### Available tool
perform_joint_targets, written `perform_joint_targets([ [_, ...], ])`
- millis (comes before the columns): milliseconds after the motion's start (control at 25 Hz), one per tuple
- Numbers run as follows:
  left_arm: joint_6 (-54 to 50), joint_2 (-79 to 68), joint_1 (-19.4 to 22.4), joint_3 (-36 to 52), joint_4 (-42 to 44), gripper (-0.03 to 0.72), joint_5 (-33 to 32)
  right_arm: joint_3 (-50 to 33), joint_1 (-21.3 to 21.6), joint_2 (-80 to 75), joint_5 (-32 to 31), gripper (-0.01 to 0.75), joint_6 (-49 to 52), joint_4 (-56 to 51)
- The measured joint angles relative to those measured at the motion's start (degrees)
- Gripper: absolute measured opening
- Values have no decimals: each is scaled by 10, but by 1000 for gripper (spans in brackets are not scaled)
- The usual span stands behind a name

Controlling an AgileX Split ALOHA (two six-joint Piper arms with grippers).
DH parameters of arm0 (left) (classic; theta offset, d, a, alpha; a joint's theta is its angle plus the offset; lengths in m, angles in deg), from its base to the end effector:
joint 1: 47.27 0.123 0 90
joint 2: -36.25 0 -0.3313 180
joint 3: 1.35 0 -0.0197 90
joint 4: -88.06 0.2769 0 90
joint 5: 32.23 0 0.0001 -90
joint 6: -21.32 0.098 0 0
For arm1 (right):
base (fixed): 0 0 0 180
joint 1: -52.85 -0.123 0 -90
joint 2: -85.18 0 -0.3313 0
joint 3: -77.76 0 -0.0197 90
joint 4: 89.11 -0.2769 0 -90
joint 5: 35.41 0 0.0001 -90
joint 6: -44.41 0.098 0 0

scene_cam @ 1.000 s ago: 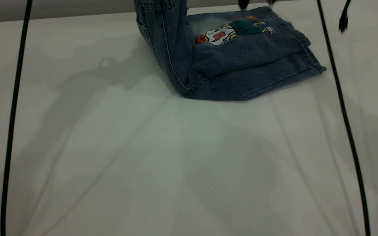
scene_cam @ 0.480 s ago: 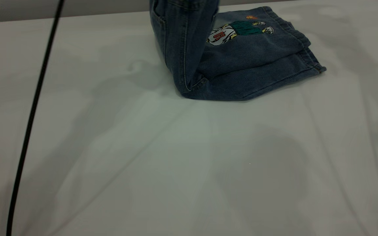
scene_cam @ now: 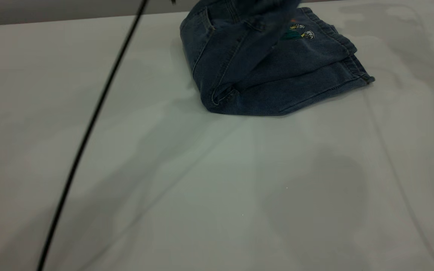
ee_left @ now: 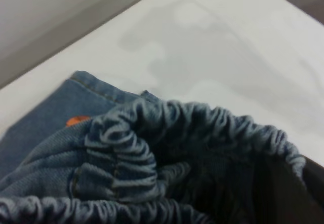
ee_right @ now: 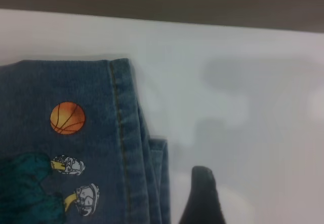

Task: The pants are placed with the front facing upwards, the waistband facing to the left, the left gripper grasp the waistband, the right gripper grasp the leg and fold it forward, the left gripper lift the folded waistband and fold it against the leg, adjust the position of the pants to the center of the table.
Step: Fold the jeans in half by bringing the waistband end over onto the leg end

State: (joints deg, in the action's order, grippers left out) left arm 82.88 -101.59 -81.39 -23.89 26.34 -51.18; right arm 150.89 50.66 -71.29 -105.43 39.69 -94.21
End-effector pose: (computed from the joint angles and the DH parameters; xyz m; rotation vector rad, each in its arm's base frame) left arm 0.4658 -0.3495 0.1916 0.8321 2.0547 -0.6389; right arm 0.6195 0.0319 0.2197 -0.1469 2.6690 0.1075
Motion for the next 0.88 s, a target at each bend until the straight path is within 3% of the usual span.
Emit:
perform_joint_targets([
  [240, 109, -47, -32, 0, -80, 52, 81, 0, 0, 0, 0, 454, -2, -3],
  [440, 175, -74, -40, 0, -123, 101, 90, 0, 0, 0, 0, 442, -3, -3],
  [520, 177, -75, -43, 0, -144, 172, 93, 0, 0, 0, 0, 442, -3, -3],
  [720, 177, -75, -43, -8, -193, 446, 94, 0, 0, 0, 0, 441, -4, -3],
  [880, 177, -68, -43, -10, -210, 572, 94, 0, 0, 0, 1, 441, -7, -3],
])
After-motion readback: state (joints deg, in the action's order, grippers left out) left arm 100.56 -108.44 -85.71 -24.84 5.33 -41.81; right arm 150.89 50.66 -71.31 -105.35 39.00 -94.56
